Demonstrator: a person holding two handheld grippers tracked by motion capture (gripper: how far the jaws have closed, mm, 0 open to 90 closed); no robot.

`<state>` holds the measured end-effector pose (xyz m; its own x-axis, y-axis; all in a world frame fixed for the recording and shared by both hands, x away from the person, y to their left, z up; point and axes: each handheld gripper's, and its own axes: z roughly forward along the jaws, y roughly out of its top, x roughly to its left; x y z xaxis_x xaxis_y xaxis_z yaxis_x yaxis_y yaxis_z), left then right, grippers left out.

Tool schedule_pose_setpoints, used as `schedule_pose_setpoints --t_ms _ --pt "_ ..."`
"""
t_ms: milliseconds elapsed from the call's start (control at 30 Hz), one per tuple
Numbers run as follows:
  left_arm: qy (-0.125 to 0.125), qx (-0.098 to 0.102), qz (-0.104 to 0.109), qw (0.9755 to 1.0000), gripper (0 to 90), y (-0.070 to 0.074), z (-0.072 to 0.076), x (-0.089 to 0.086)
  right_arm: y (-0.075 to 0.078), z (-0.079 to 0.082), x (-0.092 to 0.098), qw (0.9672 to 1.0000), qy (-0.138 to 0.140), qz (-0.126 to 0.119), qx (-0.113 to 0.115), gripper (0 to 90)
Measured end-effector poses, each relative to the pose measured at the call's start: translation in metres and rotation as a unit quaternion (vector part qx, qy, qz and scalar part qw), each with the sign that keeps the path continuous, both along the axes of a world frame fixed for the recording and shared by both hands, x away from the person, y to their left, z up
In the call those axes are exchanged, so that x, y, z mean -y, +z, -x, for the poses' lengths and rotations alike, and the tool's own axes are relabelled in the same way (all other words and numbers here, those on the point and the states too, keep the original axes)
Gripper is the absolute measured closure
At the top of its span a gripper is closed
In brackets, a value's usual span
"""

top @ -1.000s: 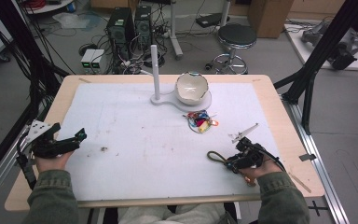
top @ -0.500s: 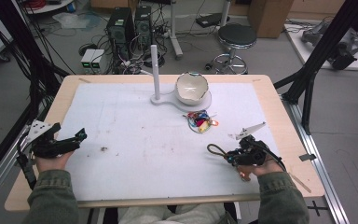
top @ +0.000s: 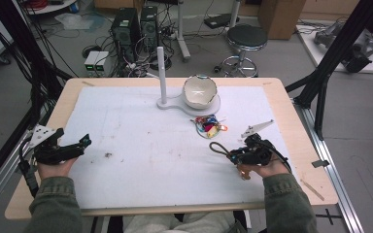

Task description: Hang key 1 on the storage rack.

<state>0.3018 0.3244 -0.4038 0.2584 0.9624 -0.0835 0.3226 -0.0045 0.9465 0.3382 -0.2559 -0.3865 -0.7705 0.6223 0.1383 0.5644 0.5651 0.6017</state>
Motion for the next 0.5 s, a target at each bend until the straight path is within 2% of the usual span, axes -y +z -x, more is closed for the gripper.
schedule_pose_setpoints --t_ms 133,400,500 --pt "-0.002 0.000 0.003 1.0000 1.7 0.000 -0.001 -0.001 0.002 -0.006 -0.008 1.0000 -0.002 0.007 -0.006 76.7" --pt "-0.002 0.002 0.006 1.0000 1.7 0.000 0.000 0.000 0.021 -0.023 -0.023 0.9999 -0.010 -0.008 -0.010 76.8" --pt "-0.001 0.003 0.003 1.0000 1.7 0.000 0.000 -0.001 0.032 -0.033 -0.030 0.9997 -0.010 -0.022 -0.004 76.9"
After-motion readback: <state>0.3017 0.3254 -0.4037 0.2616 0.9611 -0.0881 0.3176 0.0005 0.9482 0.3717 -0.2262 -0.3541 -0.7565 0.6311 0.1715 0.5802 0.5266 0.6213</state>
